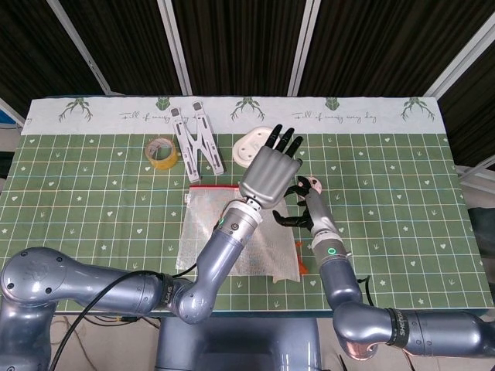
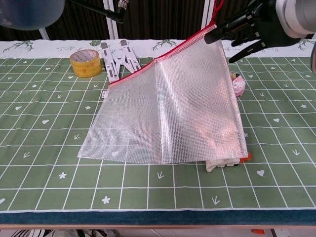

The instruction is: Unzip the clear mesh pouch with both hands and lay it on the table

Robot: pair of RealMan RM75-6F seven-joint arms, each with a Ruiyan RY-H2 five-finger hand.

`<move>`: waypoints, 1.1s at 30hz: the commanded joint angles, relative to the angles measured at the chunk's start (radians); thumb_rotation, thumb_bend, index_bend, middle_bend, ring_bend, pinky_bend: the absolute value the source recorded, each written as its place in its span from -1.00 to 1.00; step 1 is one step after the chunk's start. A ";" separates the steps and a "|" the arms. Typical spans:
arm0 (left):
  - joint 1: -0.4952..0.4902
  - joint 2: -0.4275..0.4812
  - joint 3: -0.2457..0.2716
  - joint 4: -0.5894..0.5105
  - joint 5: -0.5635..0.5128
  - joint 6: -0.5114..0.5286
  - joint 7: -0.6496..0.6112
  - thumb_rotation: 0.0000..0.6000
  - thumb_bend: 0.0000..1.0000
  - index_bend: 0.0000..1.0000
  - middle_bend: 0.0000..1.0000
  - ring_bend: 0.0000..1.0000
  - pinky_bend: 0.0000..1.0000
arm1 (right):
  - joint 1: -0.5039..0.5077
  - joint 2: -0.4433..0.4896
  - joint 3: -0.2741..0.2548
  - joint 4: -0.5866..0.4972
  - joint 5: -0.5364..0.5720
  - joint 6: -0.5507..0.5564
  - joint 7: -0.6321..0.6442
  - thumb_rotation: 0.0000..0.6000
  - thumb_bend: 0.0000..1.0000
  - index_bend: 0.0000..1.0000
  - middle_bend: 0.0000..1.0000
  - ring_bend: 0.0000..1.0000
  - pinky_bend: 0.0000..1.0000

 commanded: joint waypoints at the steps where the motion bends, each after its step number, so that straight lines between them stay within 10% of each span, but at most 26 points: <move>1: -0.001 0.004 0.002 -0.003 -0.003 0.003 -0.005 1.00 -0.15 0.18 -0.74 -1.00 -1.00 | 0.005 -0.009 0.005 0.007 -0.006 0.010 0.000 1.00 -0.20 0.01 -0.87 -1.00 -0.59; 33: -0.007 0.045 0.035 -0.031 -0.014 0.017 -0.041 1.00 -0.15 0.19 -0.74 -1.00 -1.00 | -0.005 -0.033 0.058 0.014 -0.004 0.046 -0.016 1.00 -0.13 0.16 -0.78 -1.00 -0.59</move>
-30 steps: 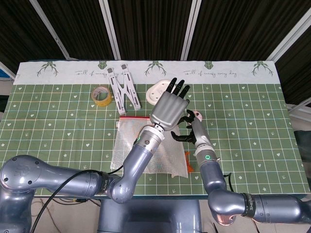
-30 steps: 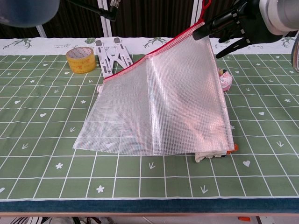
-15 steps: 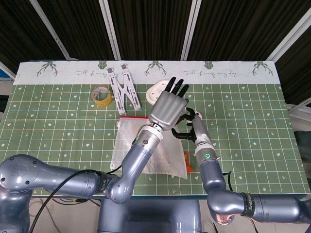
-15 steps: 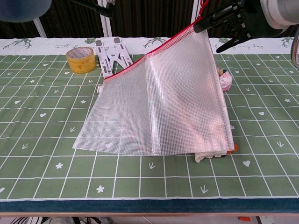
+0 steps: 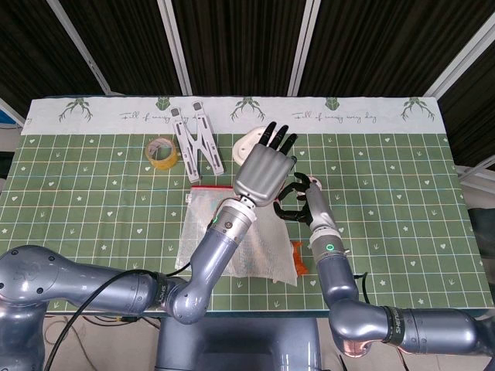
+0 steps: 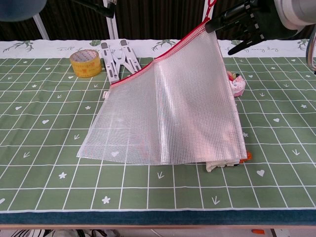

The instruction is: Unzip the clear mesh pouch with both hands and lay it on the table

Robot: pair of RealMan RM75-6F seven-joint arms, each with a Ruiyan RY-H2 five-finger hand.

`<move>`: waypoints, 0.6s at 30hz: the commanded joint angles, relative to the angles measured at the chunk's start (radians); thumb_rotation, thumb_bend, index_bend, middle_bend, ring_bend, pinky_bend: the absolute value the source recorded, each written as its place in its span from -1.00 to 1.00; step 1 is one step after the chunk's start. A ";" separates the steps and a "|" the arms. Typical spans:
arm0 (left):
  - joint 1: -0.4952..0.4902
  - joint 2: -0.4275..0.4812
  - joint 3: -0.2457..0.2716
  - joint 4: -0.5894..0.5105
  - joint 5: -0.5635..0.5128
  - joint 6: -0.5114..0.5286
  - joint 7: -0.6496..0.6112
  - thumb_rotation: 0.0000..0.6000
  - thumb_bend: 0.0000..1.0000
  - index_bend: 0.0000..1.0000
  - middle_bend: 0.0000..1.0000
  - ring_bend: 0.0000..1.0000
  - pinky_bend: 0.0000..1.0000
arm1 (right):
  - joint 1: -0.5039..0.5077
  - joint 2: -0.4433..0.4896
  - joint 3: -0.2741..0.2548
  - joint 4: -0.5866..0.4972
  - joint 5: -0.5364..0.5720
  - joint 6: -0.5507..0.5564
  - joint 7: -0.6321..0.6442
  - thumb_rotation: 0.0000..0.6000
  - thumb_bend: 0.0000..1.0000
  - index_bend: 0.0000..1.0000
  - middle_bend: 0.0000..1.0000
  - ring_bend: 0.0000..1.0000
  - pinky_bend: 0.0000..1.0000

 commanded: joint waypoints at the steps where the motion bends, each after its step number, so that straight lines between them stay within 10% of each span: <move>1: 0.000 0.001 0.001 0.000 0.000 0.000 -0.003 1.00 -0.15 0.19 -0.74 -1.00 -1.00 | 0.000 0.000 0.006 0.001 -0.003 0.004 -0.002 1.00 -0.13 0.16 -0.78 -1.00 -0.59; 18: 0.003 0.010 0.013 -0.014 0.003 0.005 -0.022 1.00 -0.15 0.19 -0.74 -1.00 -1.00 | -0.012 0.003 0.033 -0.014 0.016 -0.004 -0.001 1.00 0.06 0.29 -0.73 -1.00 -0.59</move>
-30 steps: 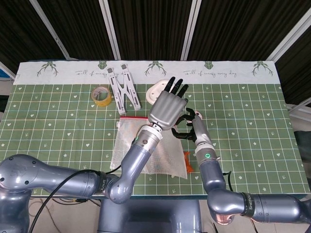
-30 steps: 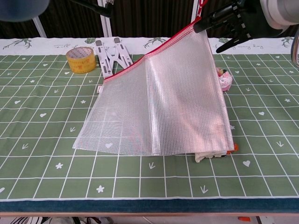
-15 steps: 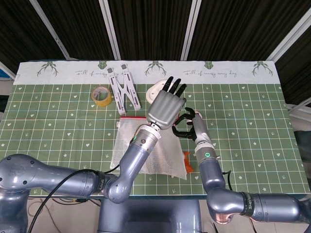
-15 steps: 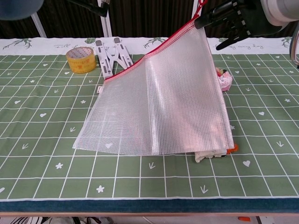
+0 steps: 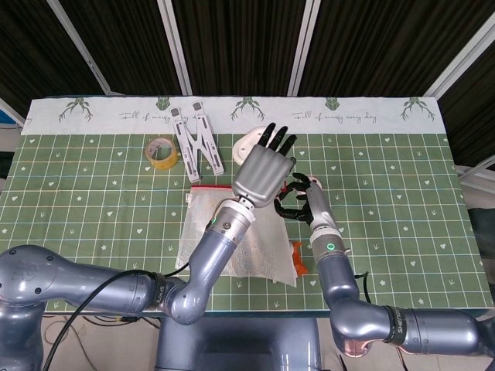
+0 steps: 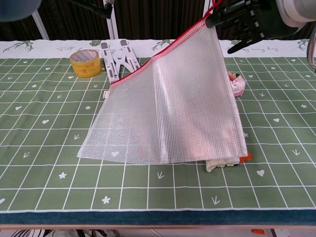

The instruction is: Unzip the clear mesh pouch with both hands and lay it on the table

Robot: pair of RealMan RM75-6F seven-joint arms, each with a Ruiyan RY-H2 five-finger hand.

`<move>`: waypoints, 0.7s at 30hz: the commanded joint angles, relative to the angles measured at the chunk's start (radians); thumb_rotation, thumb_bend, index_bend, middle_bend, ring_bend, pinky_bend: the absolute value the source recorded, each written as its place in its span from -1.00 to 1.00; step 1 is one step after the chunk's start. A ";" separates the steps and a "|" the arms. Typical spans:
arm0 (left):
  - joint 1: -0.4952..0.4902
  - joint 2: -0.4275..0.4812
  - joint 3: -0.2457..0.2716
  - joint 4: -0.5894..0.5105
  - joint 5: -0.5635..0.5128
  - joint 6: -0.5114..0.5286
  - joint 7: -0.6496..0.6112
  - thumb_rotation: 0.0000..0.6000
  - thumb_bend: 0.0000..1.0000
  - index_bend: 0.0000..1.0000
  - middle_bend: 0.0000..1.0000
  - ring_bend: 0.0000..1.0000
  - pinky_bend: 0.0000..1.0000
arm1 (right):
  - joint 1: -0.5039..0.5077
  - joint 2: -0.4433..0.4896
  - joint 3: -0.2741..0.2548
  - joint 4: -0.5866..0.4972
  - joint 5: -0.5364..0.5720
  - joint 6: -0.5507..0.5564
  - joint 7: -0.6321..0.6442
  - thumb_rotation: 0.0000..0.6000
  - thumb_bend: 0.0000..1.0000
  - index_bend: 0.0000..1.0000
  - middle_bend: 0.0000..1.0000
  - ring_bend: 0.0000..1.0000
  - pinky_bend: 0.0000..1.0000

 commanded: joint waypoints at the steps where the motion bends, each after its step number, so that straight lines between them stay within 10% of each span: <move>1: 0.003 0.001 0.003 -0.002 0.002 0.001 -0.005 1.00 -0.15 0.19 -0.74 -1.00 -1.00 | -0.002 0.004 0.006 -0.006 -0.001 -0.002 0.003 1.00 0.06 0.29 -0.73 -1.00 -0.59; 21: 0.061 0.045 0.046 -0.023 0.023 -0.002 -0.041 1.00 -0.15 0.19 -0.74 -1.00 -1.00 | -0.031 0.056 0.069 -0.053 0.024 -0.021 0.046 1.00 0.08 0.32 -0.70 -1.00 -0.59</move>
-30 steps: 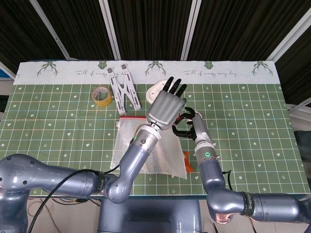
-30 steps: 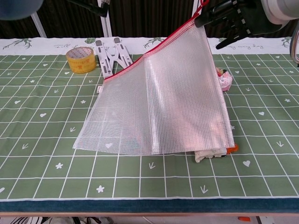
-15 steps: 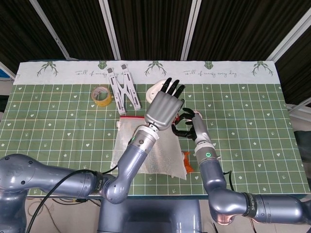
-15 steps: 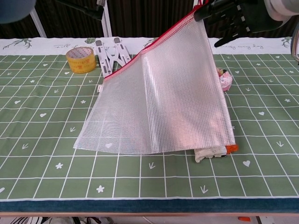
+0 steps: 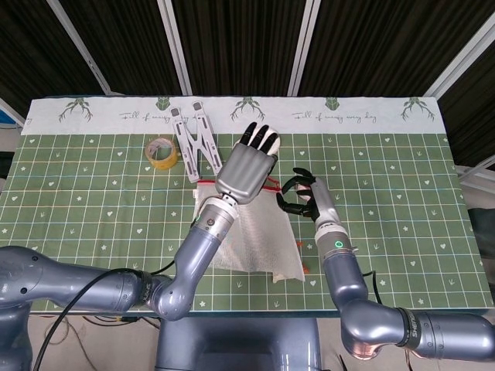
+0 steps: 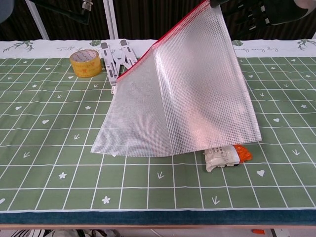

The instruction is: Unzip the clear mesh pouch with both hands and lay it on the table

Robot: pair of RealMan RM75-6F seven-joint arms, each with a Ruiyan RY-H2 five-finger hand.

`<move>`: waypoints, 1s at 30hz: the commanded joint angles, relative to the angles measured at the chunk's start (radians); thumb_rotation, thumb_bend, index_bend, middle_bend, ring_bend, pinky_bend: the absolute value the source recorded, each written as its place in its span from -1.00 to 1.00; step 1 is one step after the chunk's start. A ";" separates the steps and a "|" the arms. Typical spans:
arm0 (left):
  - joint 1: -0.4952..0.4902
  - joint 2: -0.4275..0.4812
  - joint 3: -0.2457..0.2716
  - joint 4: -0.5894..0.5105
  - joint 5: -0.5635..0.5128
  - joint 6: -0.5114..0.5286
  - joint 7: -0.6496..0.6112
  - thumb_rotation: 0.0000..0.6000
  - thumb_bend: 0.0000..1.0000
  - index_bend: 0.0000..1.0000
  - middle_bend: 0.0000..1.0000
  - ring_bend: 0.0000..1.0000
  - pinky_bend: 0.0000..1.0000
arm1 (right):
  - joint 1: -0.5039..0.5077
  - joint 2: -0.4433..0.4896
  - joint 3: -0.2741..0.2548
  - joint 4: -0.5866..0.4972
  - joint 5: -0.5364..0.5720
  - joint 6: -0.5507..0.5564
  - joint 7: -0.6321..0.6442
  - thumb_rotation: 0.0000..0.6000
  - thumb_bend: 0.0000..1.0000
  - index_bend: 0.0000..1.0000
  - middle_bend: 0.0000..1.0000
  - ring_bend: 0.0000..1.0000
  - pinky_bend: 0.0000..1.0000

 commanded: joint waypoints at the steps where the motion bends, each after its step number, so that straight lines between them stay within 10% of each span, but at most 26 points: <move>1: 0.004 0.004 0.002 -0.002 0.002 -0.001 -0.002 1.00 -0.15 0.19 -0.74 -1.00 -1.00 | -0.001 0.004 0.003 -0.005 -0.001 -0.001 0.004 1.00 0.08 0.32 -0.70 -1.00 -0.59; 30: 0.035 0.025 0.030 -0.002 0.005 -0.013 -0.010 1.00 -0.15 0.19 -0.74 -1.00 -1.00 | -0.023 0.092 0.098 -0.026 0.065 -0.029 0.100 1.00 0.10 0.35 -0.69 -1.00 -0.59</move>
